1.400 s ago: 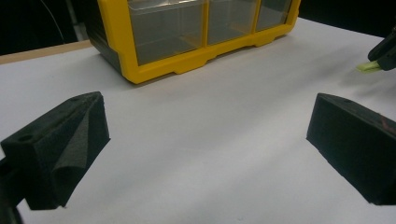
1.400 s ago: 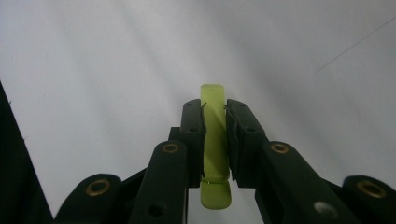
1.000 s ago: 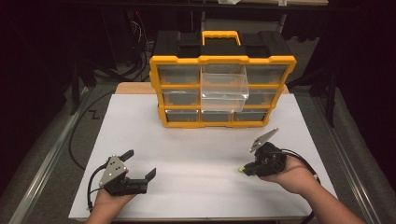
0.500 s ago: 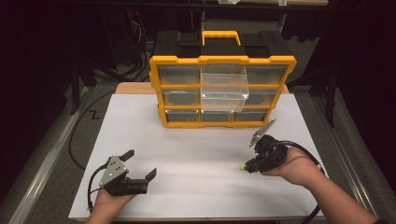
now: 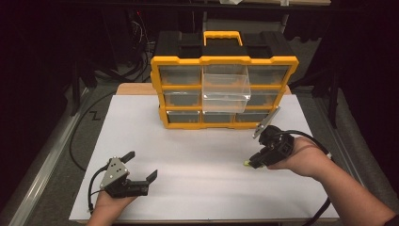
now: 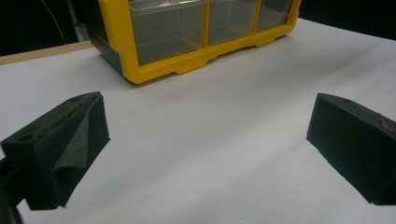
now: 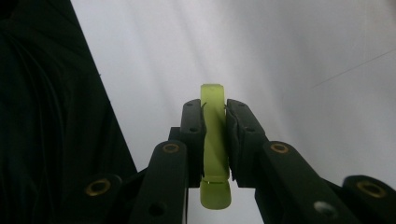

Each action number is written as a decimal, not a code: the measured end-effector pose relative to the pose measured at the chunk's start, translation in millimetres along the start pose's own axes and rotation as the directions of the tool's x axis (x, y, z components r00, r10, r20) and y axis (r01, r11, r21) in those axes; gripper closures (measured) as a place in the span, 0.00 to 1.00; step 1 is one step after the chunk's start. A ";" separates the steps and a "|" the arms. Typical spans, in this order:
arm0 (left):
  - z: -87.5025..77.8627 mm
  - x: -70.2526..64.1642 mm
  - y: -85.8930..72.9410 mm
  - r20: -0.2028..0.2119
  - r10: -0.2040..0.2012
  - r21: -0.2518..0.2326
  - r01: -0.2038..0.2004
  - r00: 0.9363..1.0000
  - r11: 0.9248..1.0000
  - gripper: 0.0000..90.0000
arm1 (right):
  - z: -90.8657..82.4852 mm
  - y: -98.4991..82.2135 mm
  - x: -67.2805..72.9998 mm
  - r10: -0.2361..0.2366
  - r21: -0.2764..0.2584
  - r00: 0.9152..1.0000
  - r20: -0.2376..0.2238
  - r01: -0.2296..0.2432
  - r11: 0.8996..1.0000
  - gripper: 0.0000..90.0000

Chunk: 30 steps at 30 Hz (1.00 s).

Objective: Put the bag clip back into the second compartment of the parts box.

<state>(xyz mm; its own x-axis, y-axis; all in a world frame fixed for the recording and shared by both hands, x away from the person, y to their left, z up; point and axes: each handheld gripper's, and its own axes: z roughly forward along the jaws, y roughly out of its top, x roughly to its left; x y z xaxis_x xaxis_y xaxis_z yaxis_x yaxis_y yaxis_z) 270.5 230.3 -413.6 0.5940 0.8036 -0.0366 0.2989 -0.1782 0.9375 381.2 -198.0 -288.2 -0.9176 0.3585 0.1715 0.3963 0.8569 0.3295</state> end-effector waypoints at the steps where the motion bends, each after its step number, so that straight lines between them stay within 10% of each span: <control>1: -0.2 0.0 0.0 0.000 0.001 0.000 -0.001 1.000 1.000 0.00 | -2.7 1.3 0.4 -0.002 0.002 1.000 -0.001 0.002 1.000 0.88; 30: -2.1 -0.5 0.1 -0.001 0.003 -0.003 -0.003 1.000 1.000 0.00 | -75.2 43.1 12.1 -0.062 0.009 0.997 0.045 0.061 0.998 0.88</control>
<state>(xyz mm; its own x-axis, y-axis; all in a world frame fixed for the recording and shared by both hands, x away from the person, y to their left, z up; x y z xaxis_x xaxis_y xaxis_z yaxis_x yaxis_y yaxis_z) 268.7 231.1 -412.8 0.5939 0.8038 -0.0333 0.2951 -0.1792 0.9385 389.4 -184.5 -202.1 -0.9407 0.3212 0.1089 0.3390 0.8808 0.3307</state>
